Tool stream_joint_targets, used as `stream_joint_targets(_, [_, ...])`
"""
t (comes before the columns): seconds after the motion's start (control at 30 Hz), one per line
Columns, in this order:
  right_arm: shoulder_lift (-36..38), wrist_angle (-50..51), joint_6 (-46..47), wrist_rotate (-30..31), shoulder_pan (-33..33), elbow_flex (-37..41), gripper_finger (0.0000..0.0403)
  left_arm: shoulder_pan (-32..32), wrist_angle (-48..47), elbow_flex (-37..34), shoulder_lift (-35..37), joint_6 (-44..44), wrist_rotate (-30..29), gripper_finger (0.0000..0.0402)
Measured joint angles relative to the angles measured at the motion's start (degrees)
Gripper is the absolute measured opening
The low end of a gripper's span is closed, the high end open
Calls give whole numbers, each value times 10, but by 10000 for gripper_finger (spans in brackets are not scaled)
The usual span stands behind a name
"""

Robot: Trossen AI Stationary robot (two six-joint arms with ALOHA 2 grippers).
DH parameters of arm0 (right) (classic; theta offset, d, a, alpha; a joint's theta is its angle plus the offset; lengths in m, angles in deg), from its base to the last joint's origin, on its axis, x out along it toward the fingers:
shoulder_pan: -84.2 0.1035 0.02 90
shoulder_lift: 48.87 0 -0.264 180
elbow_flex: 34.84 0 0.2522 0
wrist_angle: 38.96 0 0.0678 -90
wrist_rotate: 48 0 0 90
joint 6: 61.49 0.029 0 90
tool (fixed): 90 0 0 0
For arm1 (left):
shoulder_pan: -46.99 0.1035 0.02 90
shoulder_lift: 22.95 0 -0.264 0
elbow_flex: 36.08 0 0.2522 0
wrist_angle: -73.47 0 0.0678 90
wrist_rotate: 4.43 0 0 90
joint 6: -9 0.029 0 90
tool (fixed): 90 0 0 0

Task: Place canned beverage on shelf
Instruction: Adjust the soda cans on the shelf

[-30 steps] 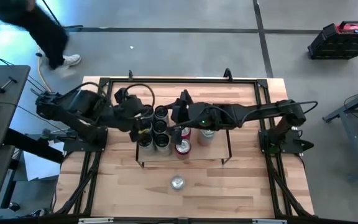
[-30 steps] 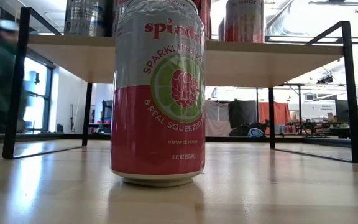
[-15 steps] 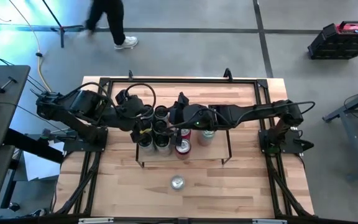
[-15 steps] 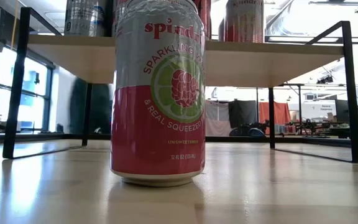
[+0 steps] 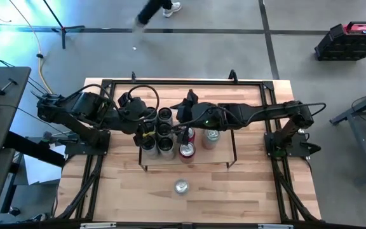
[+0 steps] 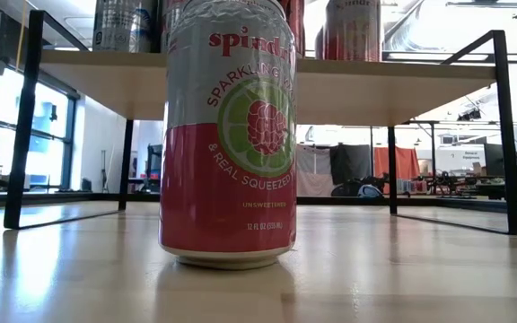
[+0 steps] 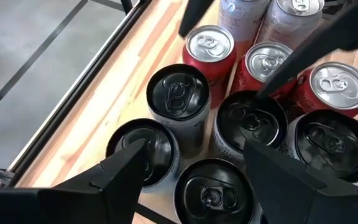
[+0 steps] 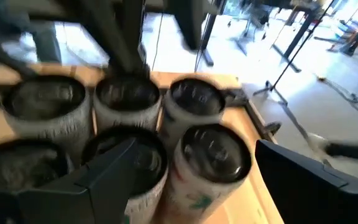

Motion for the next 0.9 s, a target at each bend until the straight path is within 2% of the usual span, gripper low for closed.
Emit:
stream_joint_targets(0.23, [-1,-18,-1,9,-4,-1,311,0,0,0,0,0,0,257])
stream_joint_targets(0.9, [-14,17,1,24,-1,0,311,0,1,0,0,-6,16,257])
